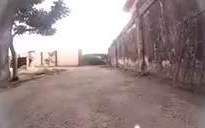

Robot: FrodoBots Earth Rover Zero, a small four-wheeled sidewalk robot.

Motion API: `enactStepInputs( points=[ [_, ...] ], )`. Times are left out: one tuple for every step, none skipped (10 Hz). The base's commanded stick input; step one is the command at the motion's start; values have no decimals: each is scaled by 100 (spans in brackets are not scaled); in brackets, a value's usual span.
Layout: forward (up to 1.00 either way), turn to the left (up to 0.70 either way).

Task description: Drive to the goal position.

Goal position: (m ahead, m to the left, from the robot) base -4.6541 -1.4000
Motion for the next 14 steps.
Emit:
enactStepInputs(
  points=[
    [70, 0],
    [70, 0],
    [70, 0],
    [70, 0],
    [70, 0],
    [70, 0],
    [70, 0],
    [70, 0],
    [70, 0],
    [70, 0],
    [70, 0],
    [70, 0],
    [70, 0],
    [70, 0]
  ],
)
